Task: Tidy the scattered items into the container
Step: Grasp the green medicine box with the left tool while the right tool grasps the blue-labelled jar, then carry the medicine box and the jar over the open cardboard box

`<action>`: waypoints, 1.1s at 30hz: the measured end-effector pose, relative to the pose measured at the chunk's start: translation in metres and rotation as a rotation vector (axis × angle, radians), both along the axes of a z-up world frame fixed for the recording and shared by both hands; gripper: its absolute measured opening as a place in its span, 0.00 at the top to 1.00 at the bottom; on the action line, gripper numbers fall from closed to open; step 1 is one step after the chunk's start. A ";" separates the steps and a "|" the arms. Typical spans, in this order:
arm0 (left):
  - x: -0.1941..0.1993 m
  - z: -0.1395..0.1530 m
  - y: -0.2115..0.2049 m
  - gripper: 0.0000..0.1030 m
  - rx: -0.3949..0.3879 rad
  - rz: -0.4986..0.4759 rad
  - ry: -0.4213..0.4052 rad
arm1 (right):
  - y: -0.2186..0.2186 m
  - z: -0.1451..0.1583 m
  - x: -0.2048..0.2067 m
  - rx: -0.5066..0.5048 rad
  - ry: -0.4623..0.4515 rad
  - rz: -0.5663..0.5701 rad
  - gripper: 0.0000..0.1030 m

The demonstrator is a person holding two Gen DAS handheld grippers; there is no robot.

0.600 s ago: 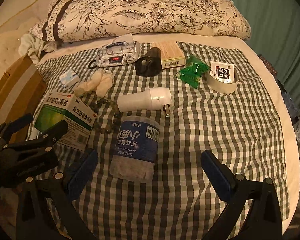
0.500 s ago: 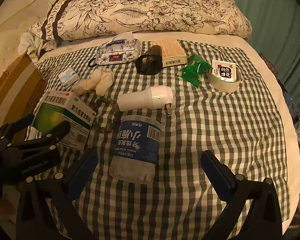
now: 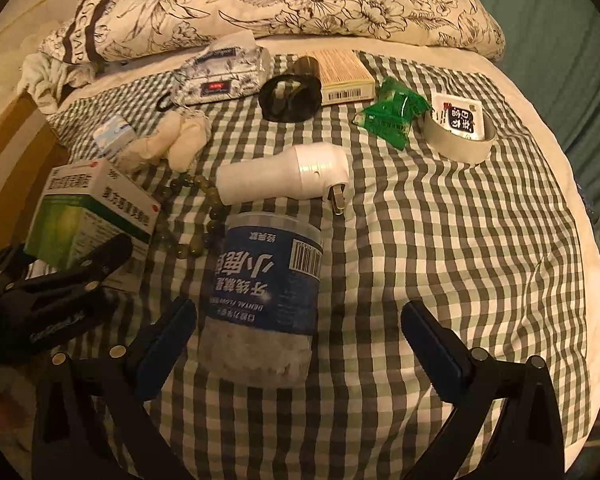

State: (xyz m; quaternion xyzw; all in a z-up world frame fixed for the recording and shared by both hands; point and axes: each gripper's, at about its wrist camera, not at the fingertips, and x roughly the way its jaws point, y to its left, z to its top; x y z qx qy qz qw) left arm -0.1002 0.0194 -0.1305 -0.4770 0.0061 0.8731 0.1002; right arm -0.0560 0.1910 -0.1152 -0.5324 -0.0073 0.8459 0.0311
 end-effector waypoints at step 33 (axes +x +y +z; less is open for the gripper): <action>0.034 0.045 0.002 0.10 -0.040 0.012 0.109 | -0.007 0.012 0.015 -0.014 0.014 0.055 0.41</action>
